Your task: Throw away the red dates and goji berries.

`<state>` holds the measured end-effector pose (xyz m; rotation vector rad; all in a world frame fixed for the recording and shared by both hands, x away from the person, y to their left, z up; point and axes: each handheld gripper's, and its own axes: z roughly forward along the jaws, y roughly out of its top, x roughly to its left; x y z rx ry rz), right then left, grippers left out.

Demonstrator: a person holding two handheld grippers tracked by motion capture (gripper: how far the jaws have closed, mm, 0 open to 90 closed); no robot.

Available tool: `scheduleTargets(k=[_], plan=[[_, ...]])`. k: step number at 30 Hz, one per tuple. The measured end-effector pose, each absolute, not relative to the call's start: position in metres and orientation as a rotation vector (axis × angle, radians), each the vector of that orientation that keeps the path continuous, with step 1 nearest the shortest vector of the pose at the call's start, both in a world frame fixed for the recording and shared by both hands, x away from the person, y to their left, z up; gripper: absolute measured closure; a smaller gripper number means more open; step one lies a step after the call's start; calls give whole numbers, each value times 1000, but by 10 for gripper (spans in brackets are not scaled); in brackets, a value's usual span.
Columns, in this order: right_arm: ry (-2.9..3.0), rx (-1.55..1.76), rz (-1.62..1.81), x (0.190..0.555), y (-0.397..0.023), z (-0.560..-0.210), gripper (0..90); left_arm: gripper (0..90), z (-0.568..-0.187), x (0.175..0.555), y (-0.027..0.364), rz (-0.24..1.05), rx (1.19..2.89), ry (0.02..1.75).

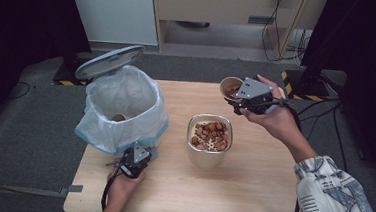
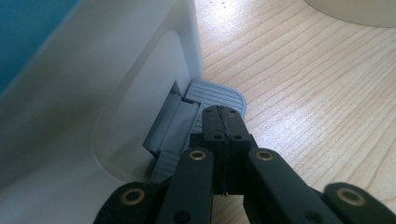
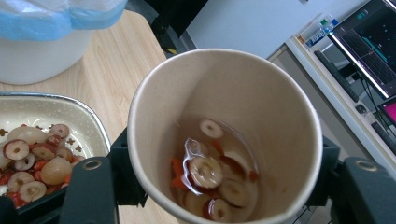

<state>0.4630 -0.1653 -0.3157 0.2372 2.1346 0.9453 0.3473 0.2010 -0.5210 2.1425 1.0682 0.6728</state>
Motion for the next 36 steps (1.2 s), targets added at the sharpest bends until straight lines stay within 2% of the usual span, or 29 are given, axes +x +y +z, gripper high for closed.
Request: scheduleTargets(k=[15,36], plan=[[2106,77,820,452,-148,-314,345,895,-521,347,201,673,2138,1069],[2048,51,774,454,-163,-296,351,895,-521,347,201,672,2136,1071]])
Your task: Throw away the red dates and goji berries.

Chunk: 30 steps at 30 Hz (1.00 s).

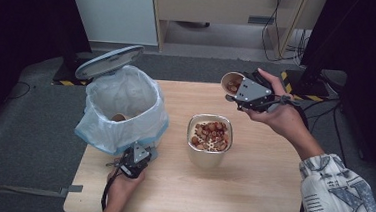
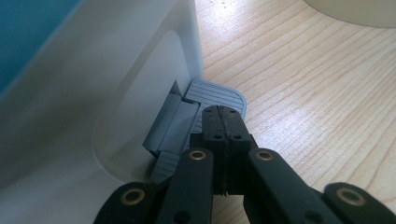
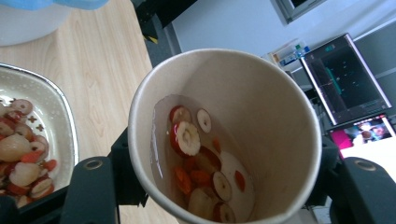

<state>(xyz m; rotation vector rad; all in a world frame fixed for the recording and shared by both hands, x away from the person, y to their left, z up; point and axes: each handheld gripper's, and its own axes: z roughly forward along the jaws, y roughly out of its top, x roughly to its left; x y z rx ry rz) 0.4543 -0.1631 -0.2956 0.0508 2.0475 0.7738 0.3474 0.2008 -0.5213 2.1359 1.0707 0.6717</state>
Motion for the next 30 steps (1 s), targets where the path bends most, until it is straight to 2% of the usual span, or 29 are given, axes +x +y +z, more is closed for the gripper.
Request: scheduleTargets(k=[30], plan=[[1954,-132,585,443,-151,-290,356,895,-521,348,201,670,2135,1071]])
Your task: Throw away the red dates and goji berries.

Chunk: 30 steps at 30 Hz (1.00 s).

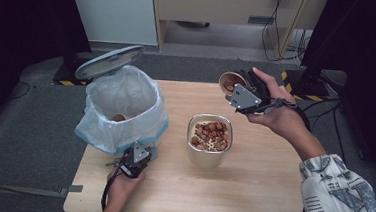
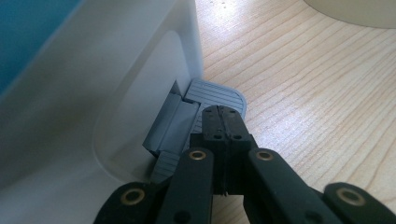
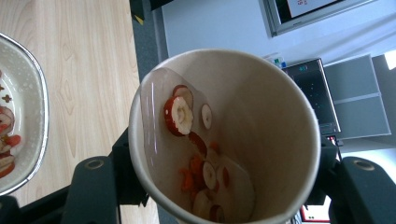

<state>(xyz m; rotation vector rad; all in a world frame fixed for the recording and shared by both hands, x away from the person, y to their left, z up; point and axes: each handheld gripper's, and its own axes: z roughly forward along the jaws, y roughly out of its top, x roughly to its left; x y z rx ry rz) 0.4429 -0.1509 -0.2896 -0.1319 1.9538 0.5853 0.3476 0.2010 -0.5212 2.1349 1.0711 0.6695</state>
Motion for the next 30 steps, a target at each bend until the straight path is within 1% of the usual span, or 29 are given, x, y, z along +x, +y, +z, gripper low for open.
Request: scheduleTargets(k=[30], plan=[[1951,-152,569,440,-148,-288,356,895,-521,348,201,666,2133,1073]])
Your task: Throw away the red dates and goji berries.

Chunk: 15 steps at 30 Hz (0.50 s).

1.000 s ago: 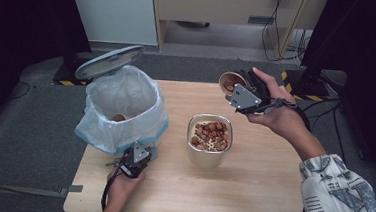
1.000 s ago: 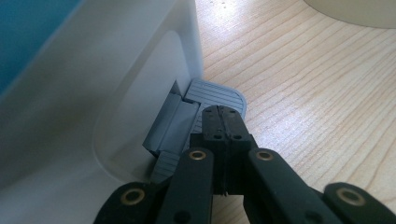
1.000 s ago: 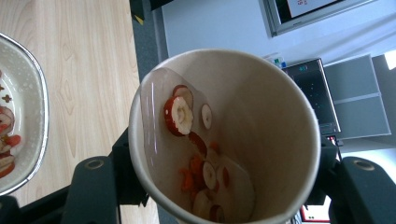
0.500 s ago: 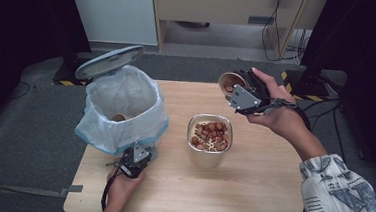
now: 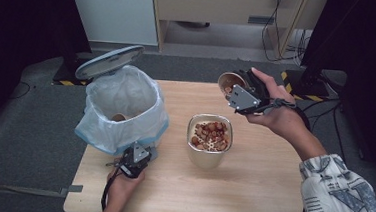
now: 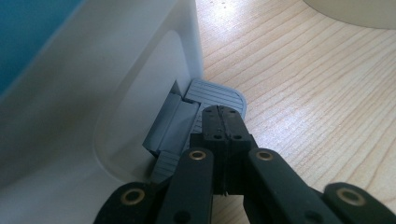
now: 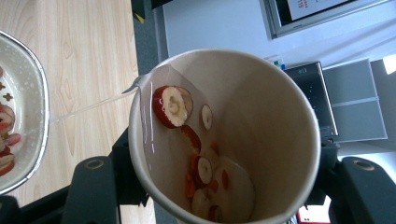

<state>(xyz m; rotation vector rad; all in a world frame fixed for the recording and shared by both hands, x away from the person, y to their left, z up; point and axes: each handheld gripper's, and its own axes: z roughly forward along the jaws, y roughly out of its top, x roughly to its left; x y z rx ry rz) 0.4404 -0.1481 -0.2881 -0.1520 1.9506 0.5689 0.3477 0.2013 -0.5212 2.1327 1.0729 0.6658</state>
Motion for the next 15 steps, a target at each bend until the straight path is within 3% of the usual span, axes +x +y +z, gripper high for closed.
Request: scheduleTargets(k=[15], plan=[[1875,-303,365,432,-135,-286,359,895,-521,348,201,663,2135,1074]])
